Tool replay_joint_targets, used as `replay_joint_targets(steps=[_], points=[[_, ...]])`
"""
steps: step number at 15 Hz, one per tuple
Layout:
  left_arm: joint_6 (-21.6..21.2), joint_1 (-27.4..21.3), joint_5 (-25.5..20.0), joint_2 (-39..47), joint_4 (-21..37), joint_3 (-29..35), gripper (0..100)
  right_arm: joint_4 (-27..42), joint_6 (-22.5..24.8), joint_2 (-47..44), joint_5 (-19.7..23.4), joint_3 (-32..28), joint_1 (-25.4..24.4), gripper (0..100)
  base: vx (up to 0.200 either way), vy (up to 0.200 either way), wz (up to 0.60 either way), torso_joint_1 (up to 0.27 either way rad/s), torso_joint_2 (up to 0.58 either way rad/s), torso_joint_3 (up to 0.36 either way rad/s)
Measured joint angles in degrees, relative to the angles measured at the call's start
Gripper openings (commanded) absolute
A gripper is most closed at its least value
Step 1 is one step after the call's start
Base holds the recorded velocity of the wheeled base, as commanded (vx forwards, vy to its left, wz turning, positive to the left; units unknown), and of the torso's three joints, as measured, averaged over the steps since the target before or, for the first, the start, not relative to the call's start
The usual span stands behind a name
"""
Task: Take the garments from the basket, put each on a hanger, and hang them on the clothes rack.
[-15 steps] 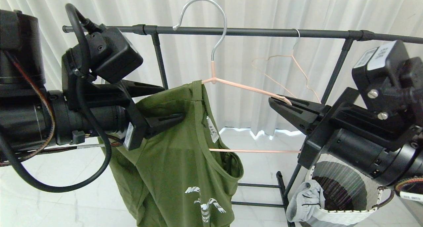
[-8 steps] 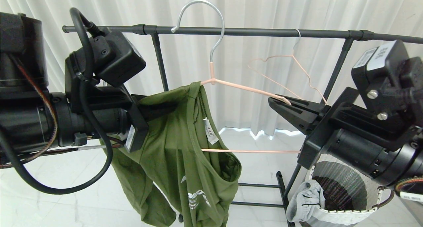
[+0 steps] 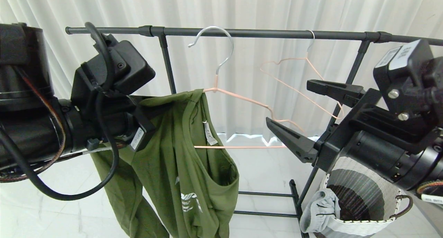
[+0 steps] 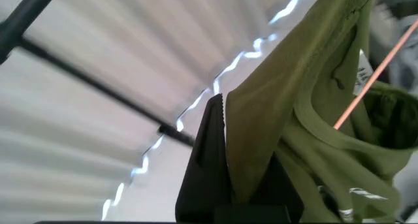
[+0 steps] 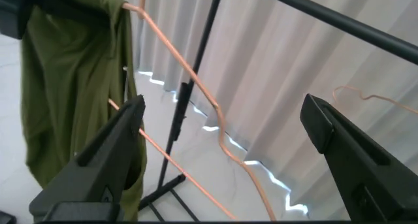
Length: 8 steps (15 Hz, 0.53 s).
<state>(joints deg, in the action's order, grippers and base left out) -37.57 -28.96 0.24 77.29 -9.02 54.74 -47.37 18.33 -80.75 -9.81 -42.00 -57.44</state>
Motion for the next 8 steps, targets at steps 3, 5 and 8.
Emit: replay_joint_targets(steps=[3, 5, 8], points=[[1.0, 0.1, 5.5, 0.6, -2.7, -1.2, 0, 0.8, 0.0, 0.8, 0.0, 0.1, 0.8, 100, 0.000, 0.000, 0.00, 0.000, 0.00, 0.000], [3.0, 0.0, 8.6, 1.5, -7.3, -1.2, 0, 2.1, 0.0, 1.0, 0.2, 0.1, 0.5, 100, 0.000, 0.000, 0.00, 0.000, 0.00, 0.000], [6.3, -0.8, 13.1, 2.8, -11.4, -0.4, 0, 5.4, -1.6, 0.8, 0.3, 0.0, -2.4, 100, 0.000, 0.000, 0.00, 0.000, 0.00, 0.000]])
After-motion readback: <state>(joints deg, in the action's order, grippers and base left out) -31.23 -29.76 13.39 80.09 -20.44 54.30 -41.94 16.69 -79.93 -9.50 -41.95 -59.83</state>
